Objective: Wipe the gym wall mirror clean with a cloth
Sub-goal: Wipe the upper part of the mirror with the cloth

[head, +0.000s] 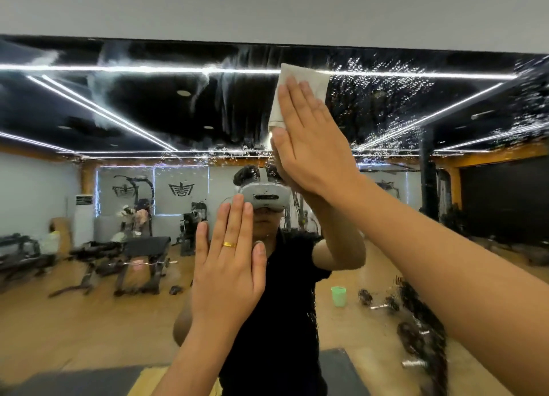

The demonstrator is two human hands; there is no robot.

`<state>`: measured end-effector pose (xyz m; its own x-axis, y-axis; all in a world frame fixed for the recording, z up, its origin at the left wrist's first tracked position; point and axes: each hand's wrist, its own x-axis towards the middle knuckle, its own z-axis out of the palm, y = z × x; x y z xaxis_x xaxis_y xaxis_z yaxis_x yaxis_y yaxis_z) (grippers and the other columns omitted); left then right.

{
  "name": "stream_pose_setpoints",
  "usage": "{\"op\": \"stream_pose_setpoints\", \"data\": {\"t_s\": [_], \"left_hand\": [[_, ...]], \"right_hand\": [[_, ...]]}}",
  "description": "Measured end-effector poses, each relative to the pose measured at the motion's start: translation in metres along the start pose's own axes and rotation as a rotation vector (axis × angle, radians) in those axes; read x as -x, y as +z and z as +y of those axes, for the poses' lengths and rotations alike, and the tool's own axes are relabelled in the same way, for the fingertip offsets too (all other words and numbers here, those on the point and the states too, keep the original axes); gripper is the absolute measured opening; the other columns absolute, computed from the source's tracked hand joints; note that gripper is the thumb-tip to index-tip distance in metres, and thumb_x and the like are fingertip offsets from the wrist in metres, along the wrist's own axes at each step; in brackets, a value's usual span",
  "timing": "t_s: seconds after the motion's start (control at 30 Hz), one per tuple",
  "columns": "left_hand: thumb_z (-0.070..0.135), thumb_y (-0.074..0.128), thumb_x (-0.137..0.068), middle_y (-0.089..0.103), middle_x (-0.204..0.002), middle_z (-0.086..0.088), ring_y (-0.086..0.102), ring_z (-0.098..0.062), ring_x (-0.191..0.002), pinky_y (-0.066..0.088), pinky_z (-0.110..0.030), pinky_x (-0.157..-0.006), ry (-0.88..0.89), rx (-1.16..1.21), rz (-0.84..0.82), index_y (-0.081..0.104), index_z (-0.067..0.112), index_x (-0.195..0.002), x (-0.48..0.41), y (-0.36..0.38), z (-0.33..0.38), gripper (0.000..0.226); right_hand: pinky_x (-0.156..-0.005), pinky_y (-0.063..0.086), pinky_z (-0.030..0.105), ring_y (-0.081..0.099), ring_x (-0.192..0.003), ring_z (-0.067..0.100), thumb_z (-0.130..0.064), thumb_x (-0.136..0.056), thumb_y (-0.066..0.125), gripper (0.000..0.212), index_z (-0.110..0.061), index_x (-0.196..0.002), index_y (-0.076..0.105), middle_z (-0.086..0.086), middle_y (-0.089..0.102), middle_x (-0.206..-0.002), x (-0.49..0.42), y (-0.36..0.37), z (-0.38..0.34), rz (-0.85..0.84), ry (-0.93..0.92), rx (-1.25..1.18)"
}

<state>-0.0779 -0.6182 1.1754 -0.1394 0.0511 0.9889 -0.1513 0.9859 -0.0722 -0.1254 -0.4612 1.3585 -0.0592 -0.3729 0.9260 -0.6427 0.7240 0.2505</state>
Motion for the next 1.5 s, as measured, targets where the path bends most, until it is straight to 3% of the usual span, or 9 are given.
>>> {"op": "stream_pose_setpoints", "data": {"t_s": [0.23,0.57,0.83,1.1,1.3,1.4,1.5], "left_hand": [[0.034,0.032,-0.105,0.017,-0.172,-0.005,0.012,-0.021,-0.160,0.009,-0.049,-0.129,-0.003,0.000,0.002,0.024,0.011,-0.164,0.000,-0.004,-0.001,0.063],[0.033,0.034,-0.104,0.017,-0.173,-0.005,0.013,-0.023,-0.160,0.011,-0.052,-0.129,-0.022,-0.002,-0.009,0.025,0.010,-0.163,-0.001,-0.004,0.001,0.063],[0.033,0.033,-0.104,0.018,-0.172,-0.005,0.013,-0.022,-0.160,0.004,-0.045,-0.130,-0.013,-0.031,0.008,0.027,0.010,-0.162,0.001,-0.004,0.001,0.063],[0.033,0.034,-0.105,0.017,-0.172,-0.005,0.013,-0.022,-0.160,0.009,-0.049,-0.129,-0.013,-0.023,-0.005,0.025,0.011,-0.163,-0.001,-0.005,0.003,0.063],[0.033,0.034,-0.104,0.016,-0.172,-0.006,0.012,-0.022,-0.160,0.012,-0.052,-0.128,-0.009,-0.011,-0.008,0.026,0.010,-0.163,0.001,-0.005,0.002,0.064],[0.033,0.033,-0.104,0.015,-0.173,-0.005,0.012,-0.022,-0.160,0.009,-0.050,-0.129,-0.006,-0.003,-0.003,0.025,0.010,-0.163,0.001,-0.006,0.001,0.064],[0.033,0.033,-0.105,0.016,-0.173,-0.006,0.012,-0.023,-0.160,0.008,-0.049,-0.130,-0.001,-0.008,0.008,0.024,0.010,-0.163,0.002,-0.005,0.000,0.063]], "right_hand": [[-0.129,-0.007,0.036,-0.012,-0.159,0.019,-0.039,-0.111,0.015,0.064,-0.009,-0.164,-0.005,0.008,-0.011,-0.172,-0.050,-0.017,0.016,0.013,0.046,-0.026],[-0.129,-0.006,0.038,-0.009,-0.159,0.023,-0.038,-0.111,0.020,0.064,-0.009,-0.164,0.000,0.011,-0.007,-0.173,-0.007,-0.007,0.012,-0.018,-0.052,-0.045],[-0.129,-0.004,0.040,-0.009,-0.159,0.025,-0.039,-0.110,0.021,0.066,-0.005,-0.164,0.001,0.014,-0.009,-0.172,-0.040,-0.020,0.017,0.013,0.068,-0.133],[-0.127,-0.009,0.034,-0.010,-0.159,0.020,-0.042,-0.110,0.016,0.065,-0.010,-0.164,-0.002,0.009,-0.009,-0.172,0.005,-0.011,0.021,-0.044,-0.069,-0.029],[-0.130,-0.005,0.039,-0.011,-0.159,0.023,-0.041,-0.110,0.015,0.066,-0.007,-0.163,-0.003,0.012,-0.010,-0.172,-0.046,-0.026,0.031,0.010,0.029,-0.062],[-0.129,-0.006,0.037,-0.008,-0.159,0.024,-0.041,-0.110,0.018,0.067,-0.005,-0.164,0.000,0.014,-0.007,-0.172,-0.025,-0.013,0.010,0.032,0.108,-0.115],[-0.128,-0.008,0.035,-0.006,-0.159,0.024,-0.041,-0.109,0.021,0.067,-0.006,-0.164,0.002,0.014,-0.004,-0.172,0.015,0.000,-0.004,0.025,0.069,-0.119]]}}
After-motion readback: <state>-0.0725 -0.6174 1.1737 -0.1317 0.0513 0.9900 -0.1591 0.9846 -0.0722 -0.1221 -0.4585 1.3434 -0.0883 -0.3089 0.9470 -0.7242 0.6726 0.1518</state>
